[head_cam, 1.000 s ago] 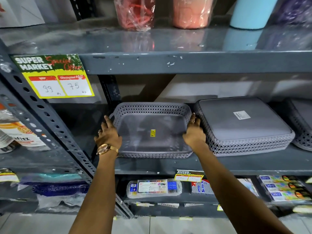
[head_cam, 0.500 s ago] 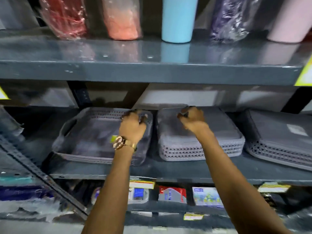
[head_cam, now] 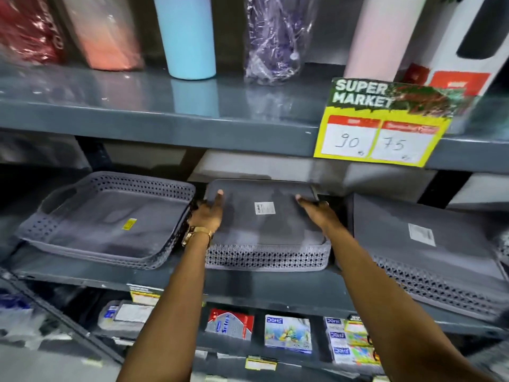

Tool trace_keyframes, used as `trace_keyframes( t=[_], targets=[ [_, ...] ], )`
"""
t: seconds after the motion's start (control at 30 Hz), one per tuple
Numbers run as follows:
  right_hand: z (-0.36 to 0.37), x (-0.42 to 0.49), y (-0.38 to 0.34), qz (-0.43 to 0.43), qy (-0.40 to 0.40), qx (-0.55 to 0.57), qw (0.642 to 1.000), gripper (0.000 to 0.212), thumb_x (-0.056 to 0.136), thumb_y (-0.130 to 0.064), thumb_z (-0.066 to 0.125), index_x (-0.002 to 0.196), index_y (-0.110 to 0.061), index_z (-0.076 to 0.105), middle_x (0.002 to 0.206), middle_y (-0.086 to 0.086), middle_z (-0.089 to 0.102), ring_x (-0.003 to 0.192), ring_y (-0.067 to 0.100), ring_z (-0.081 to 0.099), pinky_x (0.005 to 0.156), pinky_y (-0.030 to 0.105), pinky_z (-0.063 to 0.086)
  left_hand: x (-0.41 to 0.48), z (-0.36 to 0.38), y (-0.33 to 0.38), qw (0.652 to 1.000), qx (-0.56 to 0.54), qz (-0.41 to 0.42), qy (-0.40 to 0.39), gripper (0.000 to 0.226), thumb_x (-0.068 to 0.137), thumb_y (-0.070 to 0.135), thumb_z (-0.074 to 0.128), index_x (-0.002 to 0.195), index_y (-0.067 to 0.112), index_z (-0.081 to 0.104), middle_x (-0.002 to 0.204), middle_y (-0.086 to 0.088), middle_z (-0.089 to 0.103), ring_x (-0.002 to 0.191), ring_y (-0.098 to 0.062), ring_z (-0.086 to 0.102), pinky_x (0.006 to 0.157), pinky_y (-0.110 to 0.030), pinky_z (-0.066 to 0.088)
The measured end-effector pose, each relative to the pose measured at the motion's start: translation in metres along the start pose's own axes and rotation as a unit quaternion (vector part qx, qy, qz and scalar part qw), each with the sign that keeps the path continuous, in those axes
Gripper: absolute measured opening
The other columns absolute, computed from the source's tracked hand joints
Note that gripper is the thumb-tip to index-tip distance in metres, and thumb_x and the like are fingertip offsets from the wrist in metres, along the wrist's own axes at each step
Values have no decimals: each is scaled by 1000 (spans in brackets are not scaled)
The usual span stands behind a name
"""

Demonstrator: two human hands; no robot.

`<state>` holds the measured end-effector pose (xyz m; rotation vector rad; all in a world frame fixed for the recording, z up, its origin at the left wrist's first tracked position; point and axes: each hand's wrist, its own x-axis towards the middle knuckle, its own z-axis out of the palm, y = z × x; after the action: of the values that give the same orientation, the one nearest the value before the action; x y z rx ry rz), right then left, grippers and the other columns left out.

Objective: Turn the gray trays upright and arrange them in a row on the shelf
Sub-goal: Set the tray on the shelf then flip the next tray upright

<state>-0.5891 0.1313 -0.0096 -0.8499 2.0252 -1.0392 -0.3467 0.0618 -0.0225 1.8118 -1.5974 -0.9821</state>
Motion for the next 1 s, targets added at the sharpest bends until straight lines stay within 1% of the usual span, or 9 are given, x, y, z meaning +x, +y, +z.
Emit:
trace_keyframes(
  t=[0.1, 0.3, 0.43, 0.5, 0.6, 0.67, 0.73, 0.83, 1.0],
  targets=[
    [-1, -5, 3, -2, 42, 92, 995, 80, 82, -63, 60, 135, -4, 53, 140, 14, 54, 127, 31, 52, 103, 35, 40, -12, 1, 10, 998, -52, -4, 27, 80, 92, 67, 22, 153, 16, 24, 152, -22, 37, 135, -42, 41, 109, -48, 33],
    [-28, -22, -14, -139, 129, 277, 942, 71, 84, -67, 51, 136, -18, 58, 140, 1, 57, 134, 18, 48, 113, 34, 33, -19, -12, 22, 957, -270, 37, 103, 78, 87, 73, 28, 139, 18, 50, 147, -19, 44, 134, -36, 43, 114, -48, 32],
    [-42, -25, -7, -104, 92, 331, 933, 79, 58, -94, 41, 97, -31, 71, 97, -1, 63, 98, 19, 59, 94, 37, 46, -24, -24, 20, 905, -416, 48, 76, 85, 79, 82, 24, 110, 16, 69, 123, -14, 67, 120, -30, 60, 94, -39, 49],
    [-44, -27, 0, -75, 76, 352, 930, 71, 76, -84, 36, 99, -24, 68, 96, 2, 63, 103, 23, 60, 101, 41, 45, -25, -32, 17, 895, -439, 40, 77, 72, 90, 69, 13, 93, 17, 62, 104, -10, 72, 111, -22, 62, 90, -41, 47],
    [-45, -30, 11, -22, 62, 368, 927, 80, 87, -73, 34, 136, -12, 51, 128, 13, 62, 117, 31, 59, 100, 43, 48, -22, -41, 2, 903, -425, 34, 55, 64, 84, 77, 11, 69, 25, 44, 65, 3, 52, 64, -12, 51, 68, -27, 40],
    [-46, -38, 17, -5, 57, 340, 939, 88, 80, -81, 35, 134, -14, 53, 127, 13, 64, 108, 30, 63, 85, 42, 54, -22, -46, -7, 924, -380, 24, 28, 69, 71, 90, 20, 69, 27, 48, 71, 0, 50, 66, -14, 47, 65, -26, 38],
    [-47, -39, 26, 9, 48, 300, 953, 97, 69, -89, 37, 127, -15, 58, 120, 12, 68, 104, 30, 66, 77, 39, 56, -14, -45, -20, 944, -331, 1, 7, 83, 58, 97, 29, 86, 29, 65, 89, 0, 65, 85, -15, 60, 81, -30, 46],
    [-45, -46, 34, 22, 36, 244, 969, 91, 72, -85, 43, 131, -15, 54, 132, 15, 60, 115, 34, 60, 94, 49, 52, -7, -42, -37, 962, -272, -18, -3, 101, 49, 101, 36, 121, 36, 63, 130, -6, 63, 122, -29, 56, 108, -54, 38],
    [-28, -50, 48, 41, 27, 169, 984, 113, 52, -94, 48, 129, -11, 55, 140, 12, 54, 125, 36, 52, 107, 53, 40, -41, -40, -27, 990, -140, 10, 31, 54, 89, 61, 48, 112, 14, 58, 108, -6, 58, 102, -26, 52, 90, -37, 40]
  ],
)
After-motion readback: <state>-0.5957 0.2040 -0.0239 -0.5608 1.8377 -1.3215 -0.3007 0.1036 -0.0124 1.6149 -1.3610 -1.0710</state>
